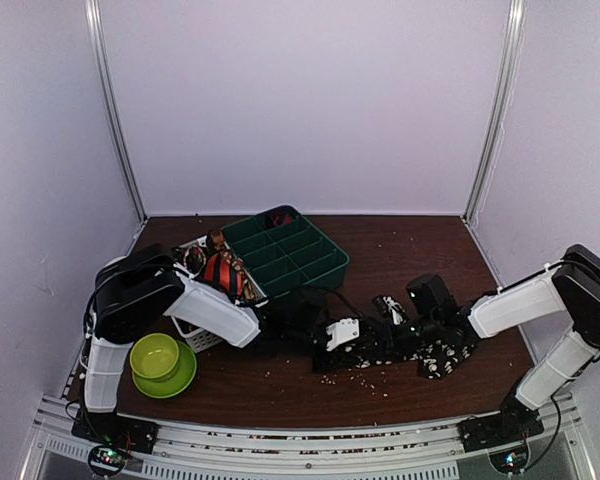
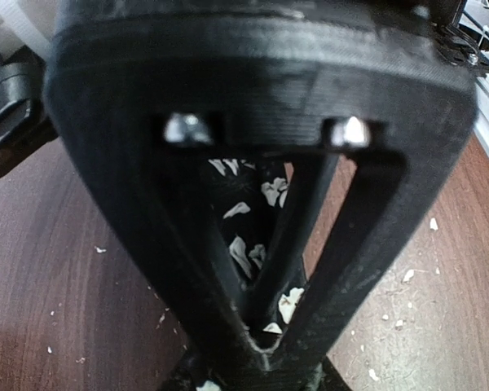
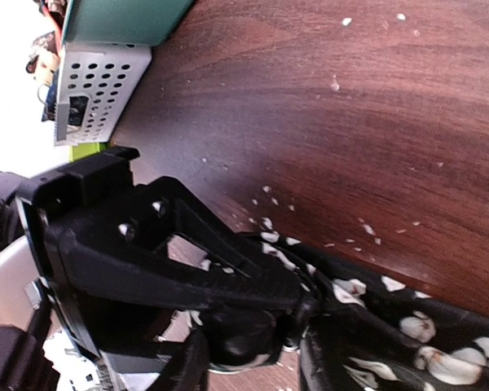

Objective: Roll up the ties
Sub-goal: Roll the tie at the center of the board.

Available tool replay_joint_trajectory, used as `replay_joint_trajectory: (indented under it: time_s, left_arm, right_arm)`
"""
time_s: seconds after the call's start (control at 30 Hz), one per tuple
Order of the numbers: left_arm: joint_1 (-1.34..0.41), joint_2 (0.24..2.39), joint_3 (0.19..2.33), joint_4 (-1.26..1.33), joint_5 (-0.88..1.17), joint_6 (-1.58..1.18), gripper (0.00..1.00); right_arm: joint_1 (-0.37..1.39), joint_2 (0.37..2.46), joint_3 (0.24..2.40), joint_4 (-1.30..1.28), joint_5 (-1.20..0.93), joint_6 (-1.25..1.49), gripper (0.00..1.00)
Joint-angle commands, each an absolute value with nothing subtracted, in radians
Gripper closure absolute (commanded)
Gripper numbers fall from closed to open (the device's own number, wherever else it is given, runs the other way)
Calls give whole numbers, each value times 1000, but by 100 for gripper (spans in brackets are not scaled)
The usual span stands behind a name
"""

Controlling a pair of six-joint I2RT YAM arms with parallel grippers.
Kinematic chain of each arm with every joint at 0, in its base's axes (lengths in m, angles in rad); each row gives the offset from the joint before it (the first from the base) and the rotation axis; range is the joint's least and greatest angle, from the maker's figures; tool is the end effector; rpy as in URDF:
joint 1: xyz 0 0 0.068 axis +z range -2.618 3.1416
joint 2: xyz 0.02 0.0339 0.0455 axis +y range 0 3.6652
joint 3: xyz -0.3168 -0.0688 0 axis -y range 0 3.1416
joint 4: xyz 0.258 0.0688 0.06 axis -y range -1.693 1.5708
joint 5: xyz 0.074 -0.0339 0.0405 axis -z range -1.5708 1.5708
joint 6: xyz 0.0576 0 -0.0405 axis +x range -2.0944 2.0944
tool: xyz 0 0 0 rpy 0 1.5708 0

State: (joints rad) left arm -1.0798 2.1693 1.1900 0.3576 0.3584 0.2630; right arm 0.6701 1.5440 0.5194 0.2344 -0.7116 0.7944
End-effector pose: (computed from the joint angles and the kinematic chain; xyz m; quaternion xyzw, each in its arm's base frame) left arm 0.2161 -0.4471 0.1200 0.6082 0.6346 -0.3241 0.3497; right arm 0.1958 0.2031 0.1573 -0.0784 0.8734 0.4780 0.0499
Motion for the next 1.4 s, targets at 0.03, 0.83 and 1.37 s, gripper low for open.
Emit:
replay_joint_trajectory:
  time_s: [0.03,0.83,1.37]
  left_arm:
    - [-1068,2214,1167,160,287,288,67]
    - [-1042,2166,1043,650,389,158,26]
    - [-1061,2335,1139,871,410,22,32]
  right_arm:
    - [682,1578,550,283,-696,820,82]
    - [568,1658,437,224,-679,733,100]
    - [557,1615,468,-41,-503,608,100]
